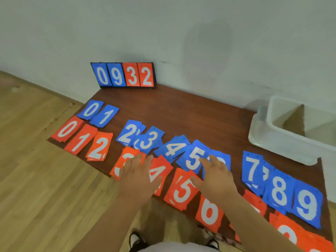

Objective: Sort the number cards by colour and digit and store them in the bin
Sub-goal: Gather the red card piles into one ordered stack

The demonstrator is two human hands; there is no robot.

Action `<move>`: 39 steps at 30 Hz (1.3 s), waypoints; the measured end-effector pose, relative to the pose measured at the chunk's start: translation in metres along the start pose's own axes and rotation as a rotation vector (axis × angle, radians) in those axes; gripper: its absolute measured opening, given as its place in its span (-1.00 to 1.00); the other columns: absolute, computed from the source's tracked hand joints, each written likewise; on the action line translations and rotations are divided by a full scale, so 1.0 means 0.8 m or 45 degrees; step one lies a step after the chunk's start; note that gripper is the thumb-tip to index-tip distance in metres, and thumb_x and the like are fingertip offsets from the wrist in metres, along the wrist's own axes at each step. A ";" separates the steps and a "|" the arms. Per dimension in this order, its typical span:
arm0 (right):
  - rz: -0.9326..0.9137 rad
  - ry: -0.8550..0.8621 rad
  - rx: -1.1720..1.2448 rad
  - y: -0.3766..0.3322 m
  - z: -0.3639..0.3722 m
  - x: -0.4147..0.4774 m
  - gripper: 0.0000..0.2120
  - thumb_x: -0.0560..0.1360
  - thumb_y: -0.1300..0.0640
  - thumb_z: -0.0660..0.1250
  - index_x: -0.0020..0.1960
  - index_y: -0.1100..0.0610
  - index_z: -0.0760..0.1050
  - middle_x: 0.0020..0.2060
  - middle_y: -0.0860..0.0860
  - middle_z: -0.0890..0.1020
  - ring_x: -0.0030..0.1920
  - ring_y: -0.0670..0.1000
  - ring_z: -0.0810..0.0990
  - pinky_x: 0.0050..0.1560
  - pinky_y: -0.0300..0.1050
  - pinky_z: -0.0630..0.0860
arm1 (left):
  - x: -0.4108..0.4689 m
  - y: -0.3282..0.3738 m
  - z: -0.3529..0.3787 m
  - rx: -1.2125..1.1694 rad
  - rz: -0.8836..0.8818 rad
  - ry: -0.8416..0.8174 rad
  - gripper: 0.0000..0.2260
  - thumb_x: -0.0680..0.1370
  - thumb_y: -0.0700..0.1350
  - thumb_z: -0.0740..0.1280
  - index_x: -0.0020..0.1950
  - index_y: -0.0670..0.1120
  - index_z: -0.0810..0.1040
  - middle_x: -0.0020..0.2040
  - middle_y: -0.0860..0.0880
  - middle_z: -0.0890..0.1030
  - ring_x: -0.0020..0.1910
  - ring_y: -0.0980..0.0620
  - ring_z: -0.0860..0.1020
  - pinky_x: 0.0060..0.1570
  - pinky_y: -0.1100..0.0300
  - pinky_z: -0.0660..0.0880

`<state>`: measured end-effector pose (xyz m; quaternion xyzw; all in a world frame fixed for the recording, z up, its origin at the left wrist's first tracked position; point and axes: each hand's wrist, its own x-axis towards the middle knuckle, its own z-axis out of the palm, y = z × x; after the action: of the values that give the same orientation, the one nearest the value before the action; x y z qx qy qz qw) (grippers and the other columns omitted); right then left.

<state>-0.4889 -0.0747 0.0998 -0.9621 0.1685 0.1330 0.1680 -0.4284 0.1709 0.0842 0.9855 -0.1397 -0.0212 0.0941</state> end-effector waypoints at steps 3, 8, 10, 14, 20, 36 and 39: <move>-0.003 -0.037 -0.026 -0.069 0.013 0.008 -0.25 0.45 -0.36 0.25 0.56 -0.13 0.20 0.57 0.04 0.19 0.52 0.17 0.23 0.45 0.15 0.31 | -0.004 -0.080 -0.015 -0.008 -0.060 0.054 -0.35 0.36 0.34 0.27 0.31 -0.02 0.56 0.20 -0.16 0.55 0.11 -0.27 0.54 0.05 -0.15 0.54; -0.078 -0.055 -0.085 -0.206 0.043 0.028 -0.24 0.45 -0.35 0.27 0.56 -0.13 0.19 0.58 0.05 0.19 0.53 0.17 0.23 0.46 0.15 0.28 | -0.009 -0.229 -0.042 -0.052 -0.239 0.049 -0.30 0.34 0.37 0.27 0.36 0.01 0.52 0.24 -0.12 0.52 0.17 -0.23 0.51 0.09 -0.15 0.50; -0.111 -0.066 -0.092 -0.253 0.051 0.035 -0.24 0.45 -0.37 0.26 0.56 -0.14 0.18 0.58 0.04 0.19 0.53 0.17 0.23 0.45 0.16 0.28 | -0.013 -0.273 -0.052 -0.061 -0.294 0.061 -0.31 0.35 0.37 0.28 0.38 0.03 0.49 0.26 -0.11 0.52 0.22 -0.21 0.50 0.12 -0.15 0.48; -0.155 -0.062 -0.135 -0.318 0.067 0.050 -0.27 0.46 -0.34 0.27 0.55 -0.13 0.21 0.58 0.05 0.18 0.51 0.17 0.26 0.42 0.15 0.30 | -0.013 -0.338 -0.055 -0.081 -0.408 0.064 -0.33 0.38 0.35 0.30 0.40 0.04 0.49 0.31 -0.15 0.53 0.32 -0.22 0.47 0.21 -0.19 0.44; -0.139 -0.163 -0.139 -0.359 0.098 0.089 -0.26 0.45 -0.30 0.34 0.54 -0.10 0.22 0.57 0.07 0.19 0.53 0.19 0.23 0.45 0.16 0.31 | 0.009 -0.386 -0.038 -0.151 -0.504 -0.075 -0.32 0.46 0.30 0.37 0.51 0.07 0.35 0.47 -0.11 0.37 0.46 -0.18 0.31 0.38 -0.14 0.33; -0.415 -0.303 -0.207 -0.568 0.133 0.265 -0.29 0.52 -0.31 0.26 0.55 -0.04 0.17 0.57 0.09 0.17 0.53 0.19 0.19 0.47 0.16 0.27 | 0.137 -0.561 -0.067 -0.150 -0.673 -0.243 -0.35 0.56 0.30 0.25 0.58 0.11 0.16 0.56 -0.07 0.18 0.54 -0.14 0.18 0.45 -0.10 0.29; -0.375 -0.288 -0.196 -0.597 0.150 0.280 -0.32 0.51 -0.29 0.27 0.53 -0.06 0.21 0.55 0.08 0.20 0.52 0.18 0.22 0.48 0.13 0.26 | 0.161 -0.586 -0.054 -0.185 -0.587 -0.335 -0.35 0.56 0.29 0.25 0.58 0.11 0.14 0.55 -0.06 0.19 0.51 -0.13 0.21 0.41 -0.08 0.34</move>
<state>-0.1337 0.3304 0.0539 -0.9653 -0.0046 0.2268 0.1294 -0.1747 0.5846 0.0349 0.9707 0.0789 -0.1798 0.1383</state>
